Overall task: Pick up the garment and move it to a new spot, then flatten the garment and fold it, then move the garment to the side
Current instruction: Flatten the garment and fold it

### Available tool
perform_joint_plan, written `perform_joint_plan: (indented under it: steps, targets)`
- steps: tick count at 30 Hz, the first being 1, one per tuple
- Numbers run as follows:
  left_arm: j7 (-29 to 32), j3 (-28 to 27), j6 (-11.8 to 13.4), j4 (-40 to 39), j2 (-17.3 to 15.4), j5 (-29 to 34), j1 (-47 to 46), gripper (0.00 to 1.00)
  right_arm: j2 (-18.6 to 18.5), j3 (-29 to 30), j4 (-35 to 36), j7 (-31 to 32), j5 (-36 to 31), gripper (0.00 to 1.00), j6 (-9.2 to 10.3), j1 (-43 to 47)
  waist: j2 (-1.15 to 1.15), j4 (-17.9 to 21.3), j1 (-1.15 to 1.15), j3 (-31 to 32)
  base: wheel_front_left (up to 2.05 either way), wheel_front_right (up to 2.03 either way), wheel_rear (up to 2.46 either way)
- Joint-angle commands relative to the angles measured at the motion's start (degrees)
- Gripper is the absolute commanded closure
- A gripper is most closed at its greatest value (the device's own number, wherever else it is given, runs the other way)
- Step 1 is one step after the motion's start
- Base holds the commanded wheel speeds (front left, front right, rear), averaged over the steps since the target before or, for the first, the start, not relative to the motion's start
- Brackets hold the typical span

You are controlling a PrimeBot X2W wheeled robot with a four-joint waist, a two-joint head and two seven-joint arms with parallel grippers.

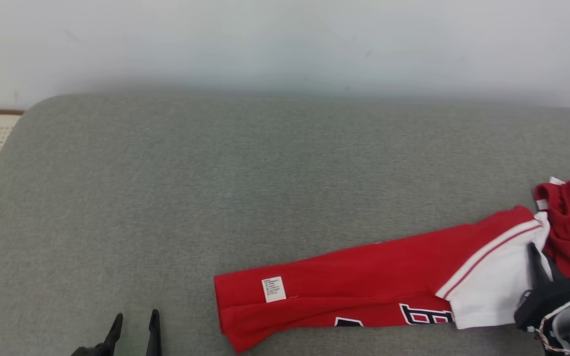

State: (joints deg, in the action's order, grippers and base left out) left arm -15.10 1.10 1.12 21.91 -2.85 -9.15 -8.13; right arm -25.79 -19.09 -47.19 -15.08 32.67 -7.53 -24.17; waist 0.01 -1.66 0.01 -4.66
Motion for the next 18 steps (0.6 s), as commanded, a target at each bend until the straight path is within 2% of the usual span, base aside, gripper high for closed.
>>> perform_joint_plan:
  steps: [1,7,11,12,18]
  targets:
    - [-0.04,0.09,0.15,0.05,-0.10,-0.52,1.30,0.00,0.43,-0.16,1.35,-0.04,-0.84,1.00,0.09,0.77,-0.01,1.79,-0.01,0.78,0.00,0.00,0.00]
    - [-0.04,0.84,0.36,0.38,-0.12,-0.76,1.01,0.00,1.25,-6.04,13.15,-0.05,-2.66,1.00,0.09,2.51,-0.01,4.68,-0.01,1.09,0.00,0.00,0.00]
    - [-0.03,1.44,0.50,0.66,-0.10,-1.24,0.68,0.00,0.87,-13.31,19.41,-0.01,-0.96,1.00,0.09,2.80,-0.01,5.32,-0.01,1.22,0.00,0.00,0.00]
    - [-0.04,1.81,0.46,0.79,-0.12,-1.33,0.60,0.00,0.60,-17.18,21.95,0.50,-0.08,1.00,0.09,2.49,-0.01,5.28,-0.01,1.28,0.00,0.00,0.00]
    - [-0.03,2.87,0.36,1.27,-0.08,-1.71,0.33,0.00,1.78,-29.23,28.76,3.63,2.71,1.00,0.09,0.03,-0.01,3.40,-0.01,0.91,0.00,0.00,0.00]
